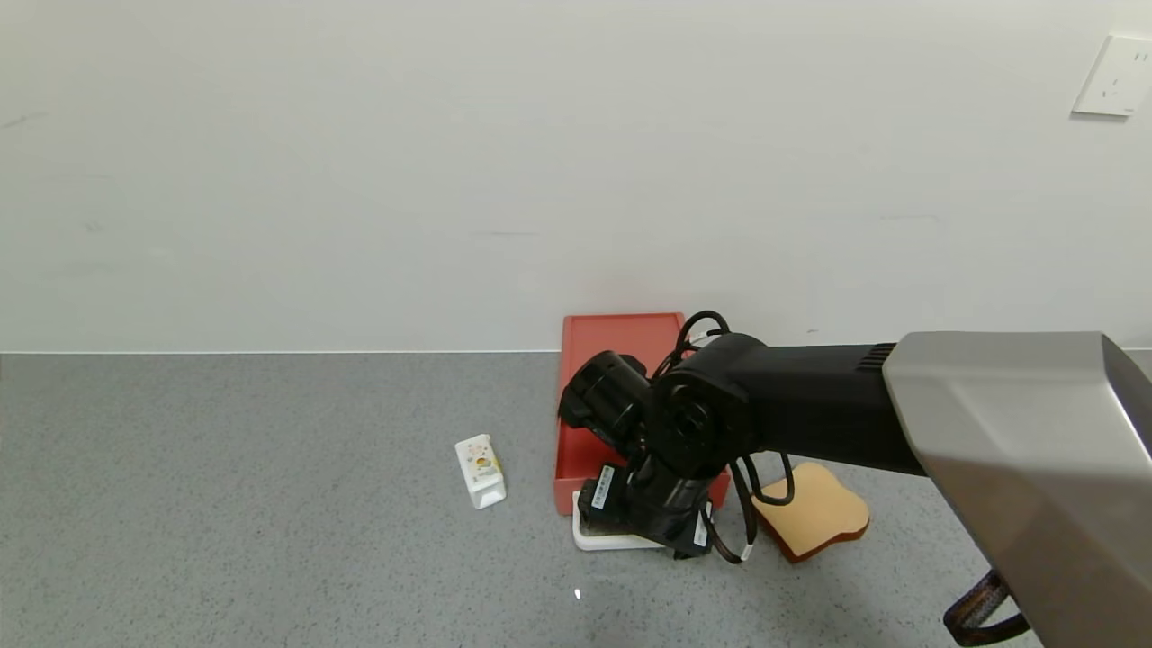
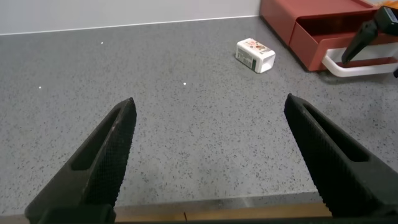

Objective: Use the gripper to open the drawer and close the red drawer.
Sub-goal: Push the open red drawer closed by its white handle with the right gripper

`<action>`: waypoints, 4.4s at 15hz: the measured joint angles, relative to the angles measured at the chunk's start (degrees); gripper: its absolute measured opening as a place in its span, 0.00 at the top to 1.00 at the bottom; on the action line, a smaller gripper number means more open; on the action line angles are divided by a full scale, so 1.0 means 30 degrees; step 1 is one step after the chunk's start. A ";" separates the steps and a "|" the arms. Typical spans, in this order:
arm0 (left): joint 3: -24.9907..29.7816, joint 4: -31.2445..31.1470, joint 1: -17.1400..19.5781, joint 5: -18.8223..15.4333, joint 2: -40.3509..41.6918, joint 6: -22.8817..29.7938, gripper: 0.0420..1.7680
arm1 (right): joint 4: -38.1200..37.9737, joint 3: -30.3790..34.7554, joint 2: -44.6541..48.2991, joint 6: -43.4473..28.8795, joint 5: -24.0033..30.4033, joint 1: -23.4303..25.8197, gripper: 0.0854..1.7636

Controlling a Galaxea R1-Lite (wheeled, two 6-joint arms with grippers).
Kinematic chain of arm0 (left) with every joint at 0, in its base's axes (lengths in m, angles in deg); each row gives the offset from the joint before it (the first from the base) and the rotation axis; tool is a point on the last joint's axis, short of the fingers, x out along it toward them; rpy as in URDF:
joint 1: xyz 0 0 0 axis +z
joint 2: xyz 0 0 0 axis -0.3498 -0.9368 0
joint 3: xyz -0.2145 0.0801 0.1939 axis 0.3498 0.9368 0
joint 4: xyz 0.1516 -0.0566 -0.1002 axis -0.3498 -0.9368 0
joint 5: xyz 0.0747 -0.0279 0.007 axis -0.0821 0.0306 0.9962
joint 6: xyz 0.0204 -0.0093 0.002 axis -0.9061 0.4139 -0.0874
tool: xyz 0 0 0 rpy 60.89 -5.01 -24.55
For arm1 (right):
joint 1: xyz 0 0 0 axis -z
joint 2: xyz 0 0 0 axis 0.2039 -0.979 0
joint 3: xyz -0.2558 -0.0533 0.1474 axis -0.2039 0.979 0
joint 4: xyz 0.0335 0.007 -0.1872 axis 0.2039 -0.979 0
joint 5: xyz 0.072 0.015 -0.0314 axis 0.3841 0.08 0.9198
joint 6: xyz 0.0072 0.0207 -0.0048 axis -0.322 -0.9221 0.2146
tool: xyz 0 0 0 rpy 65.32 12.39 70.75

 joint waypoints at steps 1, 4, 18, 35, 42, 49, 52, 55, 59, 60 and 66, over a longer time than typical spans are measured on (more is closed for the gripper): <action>-0.0016 0.0008 0.0000 0.0008 0.0000 0.0000 0.03 | 0.0045 -0.0037 -0.0020 0.0114 0.0008 0.0008 0.03; -0.0016 0.0000 0.0000 0.0008 0.0000 0.0000 0.03 | 0.0195 -0.0114 -0.0089 0.0248 0.0016 0.0085 0.03; -0.0008 0.0000 0.0000 0.0000 0.0000 0.0000 0.03 | 0.1841 -0.0150 -0.0394 0.1979 0.0008 0.0817 0.03; -0.0008 0.0008 0.0000 0.0008 0.0000 0.0000 0.03 | 0.3621 -0.0276 -0.0459 0.3779 0.0158 0.1113 0.03; 0.0000 0.0008 0.0000 0.0000 0.0000 0.0004 0.03 | 0.4356 -0.0276 -0.0569 0.4689 0.0118 0.1325 0.03; -0.0008 0.0000 0.0000 0.0008 0.0000 0.0000 0.03 | 0.5376 -0.0268 -0.0780 0.5441 0.0000 0.1617 0.03; -0.0008 0.0008 0.0000 0.0008 0.0000 0.0004 0.03 | 0.5652 -0.0268 -0.0817 0.5835 -0.0020 0.1731 0.03; -0.0008 0.0008 0.0000 0.0000 0.0000 0.0000 0.03 | 0.5990 -0.0268 -0.0853 0.6067 -0.0016 0.1837 0.03; -0.0008 0.0000 0.0000 0.0008 0.0000 0.0000 0.03 | 0.6156 -0.0268 -0.0947 0.6120 0.0008 0.2011 0.03; -0.0008 0.0008 0.0000 0.0008 0.0000 0.0000 0.03 | 0.6164 -0.0268 -0.0955 0.6132 0.0008 0.2011 0.03; 0.0000 0.0008 0.0000 0.0000 0.0000 0.0004 0.03 | 0.5616 -0.0028 -0.0618 0.6928 -0.0093 0.1857 0.03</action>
